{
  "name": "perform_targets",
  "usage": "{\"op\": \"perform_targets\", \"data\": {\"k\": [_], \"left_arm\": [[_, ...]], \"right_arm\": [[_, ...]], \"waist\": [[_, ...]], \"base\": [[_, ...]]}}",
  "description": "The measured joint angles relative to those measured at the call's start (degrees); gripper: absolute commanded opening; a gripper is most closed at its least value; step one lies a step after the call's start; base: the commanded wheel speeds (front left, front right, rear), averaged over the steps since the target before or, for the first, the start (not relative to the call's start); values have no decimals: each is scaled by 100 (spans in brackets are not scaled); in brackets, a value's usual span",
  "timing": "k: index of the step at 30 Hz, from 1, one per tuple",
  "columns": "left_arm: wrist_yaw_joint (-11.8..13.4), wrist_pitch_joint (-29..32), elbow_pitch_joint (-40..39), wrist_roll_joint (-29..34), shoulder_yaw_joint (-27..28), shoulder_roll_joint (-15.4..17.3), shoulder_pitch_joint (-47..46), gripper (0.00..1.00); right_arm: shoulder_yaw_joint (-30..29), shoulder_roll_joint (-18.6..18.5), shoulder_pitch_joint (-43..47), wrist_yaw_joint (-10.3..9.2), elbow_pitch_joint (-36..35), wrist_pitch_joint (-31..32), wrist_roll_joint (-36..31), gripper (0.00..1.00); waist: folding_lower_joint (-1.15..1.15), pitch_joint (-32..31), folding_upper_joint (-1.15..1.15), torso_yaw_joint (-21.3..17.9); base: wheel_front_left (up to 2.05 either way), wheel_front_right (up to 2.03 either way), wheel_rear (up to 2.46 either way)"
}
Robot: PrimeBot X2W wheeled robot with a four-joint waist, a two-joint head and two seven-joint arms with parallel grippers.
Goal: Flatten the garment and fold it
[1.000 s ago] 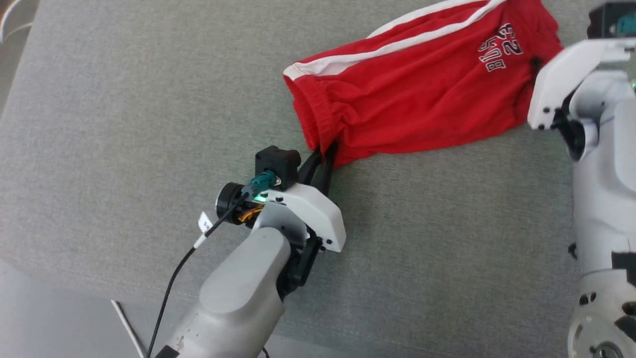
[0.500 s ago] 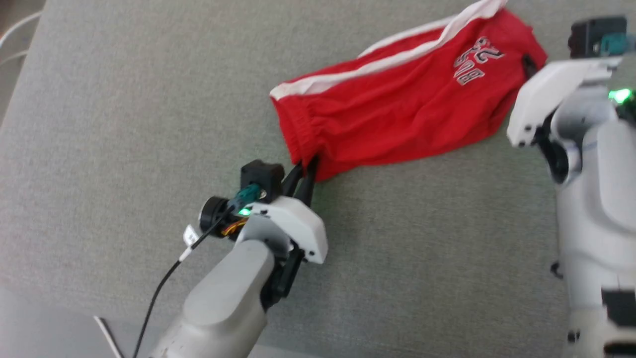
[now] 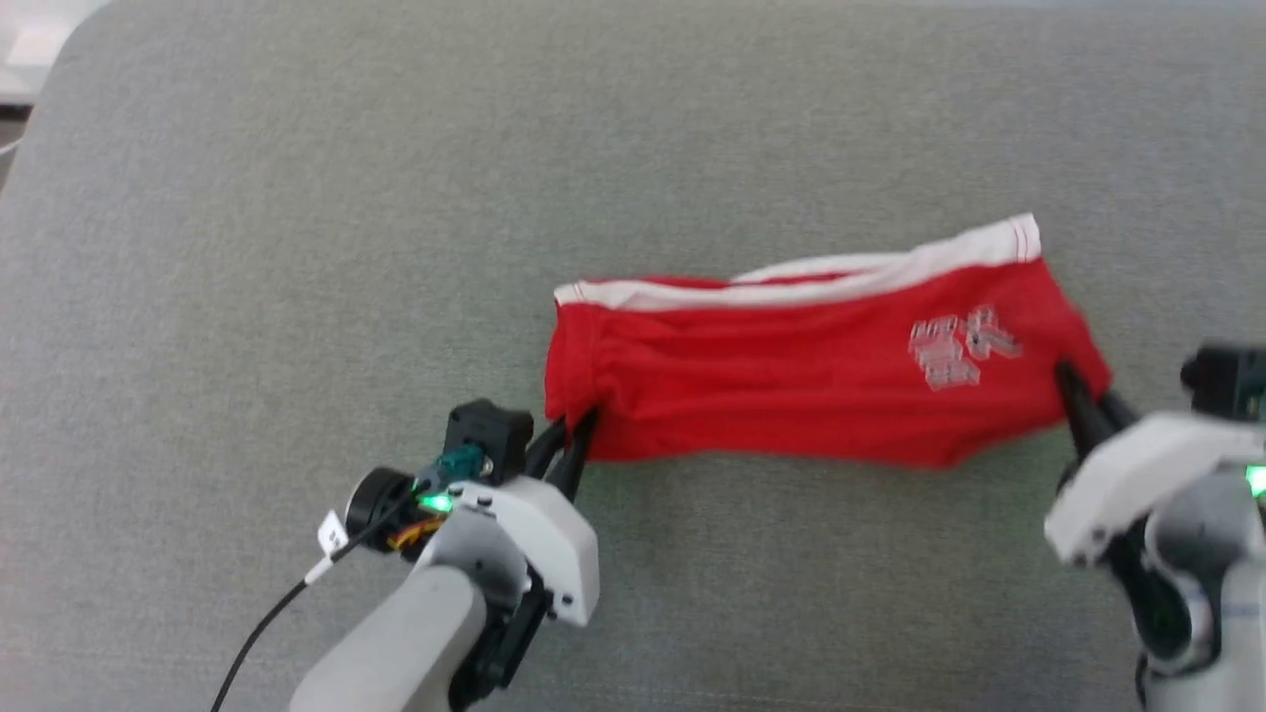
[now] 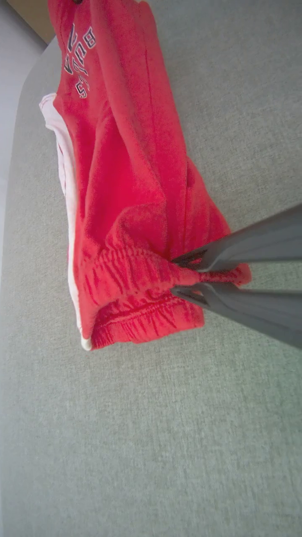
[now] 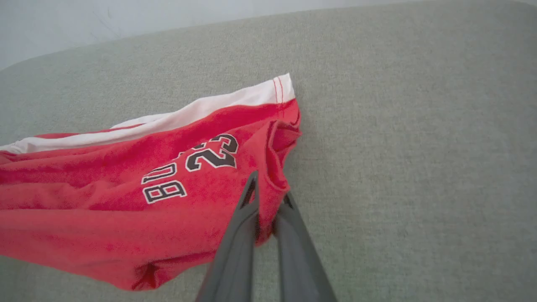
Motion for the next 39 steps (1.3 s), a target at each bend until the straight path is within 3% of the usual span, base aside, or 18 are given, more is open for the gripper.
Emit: {"op": "perform_targets", "data": {"k": [8,9,10,11,12,18,27,30,33,39], "left_arm": [[27,435,-396,-91,-196,325,466,0],[-3,460,-402,-109,-219,337,492,0],[-36,467,-403,-129,-233,337,520,20],[-45,466,-399,-159,-241,334,550,51],[-87,466,-389,-171,-256,333,567,100],[-145,136,-485,-437,-134,302,778,100],[-125,-1347,-678,-203,466,268,861,100],[-127,-1491,-648,60,792,181,815,100],[-142,-1496,-862,488,1460,-38,754,100],[-519,-1501,-1062,1330,2503,-502,804,100]], "right_arm": [[88,4,759,0,266,-4,281,0],[104,3,778,0,365,-29,282,18],[125,1,793,0,454,-49,281,57],[137,1,803,0,544,-49,283,100],[142,2,820,0,606,-60,283,100],[19,2,960,0,531,-346,254,100],[-75,-3,968,-1,135,-1489,4,100],[-114,-3,861,-1,202,-1830,-118,100],[-136,-2,705,-1,414,-1963,-175,100],[-172,-3,273,-1,1103,-1747,-213,100]], "waist": [[0,-85,0,-162],[1,-95,0,-164],[1,-106,0,-164],[1,-124,0,-162],[1,-146,0,-157],[1,-343,0,-126],[1,-551,0,-66],[1,-546,0,-58],[1,-521,0,-51],[2,-461,0,-66]], "base": [[0,0,0],[0,0,0],[0,0,0],[0,0,0],[0,0,0],[0,0,0],[0,0,0],[0,0,0],[0,0,0],[0,0,0]]}}
